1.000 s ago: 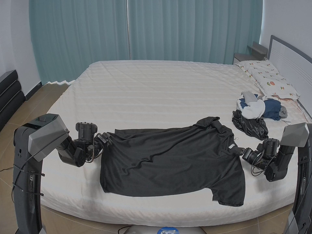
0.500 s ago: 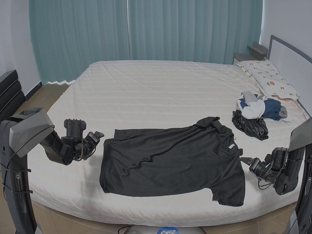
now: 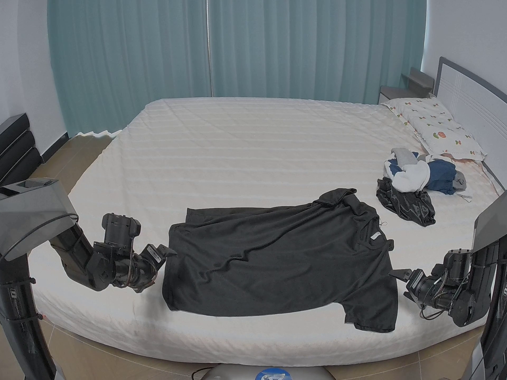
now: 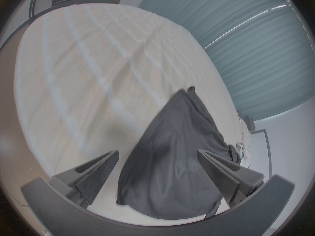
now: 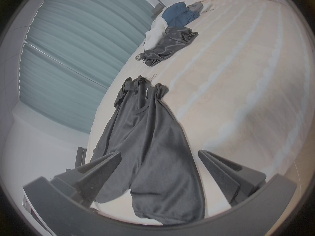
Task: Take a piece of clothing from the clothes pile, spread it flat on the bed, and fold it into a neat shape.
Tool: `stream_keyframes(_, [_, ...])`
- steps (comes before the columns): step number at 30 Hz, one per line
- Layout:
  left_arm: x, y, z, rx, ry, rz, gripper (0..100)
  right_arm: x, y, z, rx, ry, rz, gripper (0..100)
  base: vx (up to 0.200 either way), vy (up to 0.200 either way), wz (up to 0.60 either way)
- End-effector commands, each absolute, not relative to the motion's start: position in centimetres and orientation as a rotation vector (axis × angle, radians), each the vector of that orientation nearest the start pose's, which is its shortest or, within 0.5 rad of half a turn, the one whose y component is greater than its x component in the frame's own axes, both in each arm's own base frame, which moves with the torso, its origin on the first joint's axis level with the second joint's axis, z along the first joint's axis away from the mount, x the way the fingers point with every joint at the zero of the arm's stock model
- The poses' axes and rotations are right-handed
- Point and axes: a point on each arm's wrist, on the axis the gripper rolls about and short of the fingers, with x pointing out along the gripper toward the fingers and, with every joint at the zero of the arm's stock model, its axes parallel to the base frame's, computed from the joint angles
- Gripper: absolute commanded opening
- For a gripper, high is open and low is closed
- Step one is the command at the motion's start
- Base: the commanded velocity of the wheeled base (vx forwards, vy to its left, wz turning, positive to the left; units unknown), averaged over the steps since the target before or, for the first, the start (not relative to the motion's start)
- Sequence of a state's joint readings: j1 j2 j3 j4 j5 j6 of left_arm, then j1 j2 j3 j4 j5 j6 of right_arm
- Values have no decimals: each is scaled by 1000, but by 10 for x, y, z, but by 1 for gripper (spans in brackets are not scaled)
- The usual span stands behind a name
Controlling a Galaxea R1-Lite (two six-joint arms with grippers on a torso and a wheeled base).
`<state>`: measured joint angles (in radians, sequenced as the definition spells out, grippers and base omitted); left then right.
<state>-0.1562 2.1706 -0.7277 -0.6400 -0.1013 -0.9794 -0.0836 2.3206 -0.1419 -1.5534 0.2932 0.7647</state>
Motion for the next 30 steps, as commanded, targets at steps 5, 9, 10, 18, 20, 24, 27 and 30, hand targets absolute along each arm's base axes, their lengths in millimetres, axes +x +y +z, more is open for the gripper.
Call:
stream_keyframes(5, [307, -77, 4, -835, 934, 136, 100, 246, -12, -29, 856, 684, -42, 100, 0, 0, 0])
stream_keyframes(9, [309, -78, 2, -824, 892, 123, 100, 247, -12, -29, 856, 680, -40, 100, 0, 0, 0])
stream_keyframes(10, [310, -79, 1, -815, 883, 121, 100, 247, -12, -29, 855, 677, -39, 100, 0, 0, 0])
stream_keyframes(18, [309, -84, -15, -688, 880, 154, 100, 248, -10, -28, 848, 677, -32, 100, 0, 0, 0])
stream_keyframes(20, [307, -92, -20, -650, 884, 158, 100, 248, -9, -28, 846, 678, -29, 100, 0, 0, 0])
stream_keyframes(24, [305, -98, -20, -632, 891, 145, 100, 248, -9, -27, 846, 675, -28, 100, 0, 0, 0])
stream_keyframes(27, [304, -98, -22, -626, 901, 147, 0, 248, -9, -27, 846, 675, -28, 100, 0, 0, 0])
stream_keyframes(30, [303, -98, -25, -618, 902, 162, 0, 248, -7, -28, 840, 680, -24, 100, 0, 0, 0])
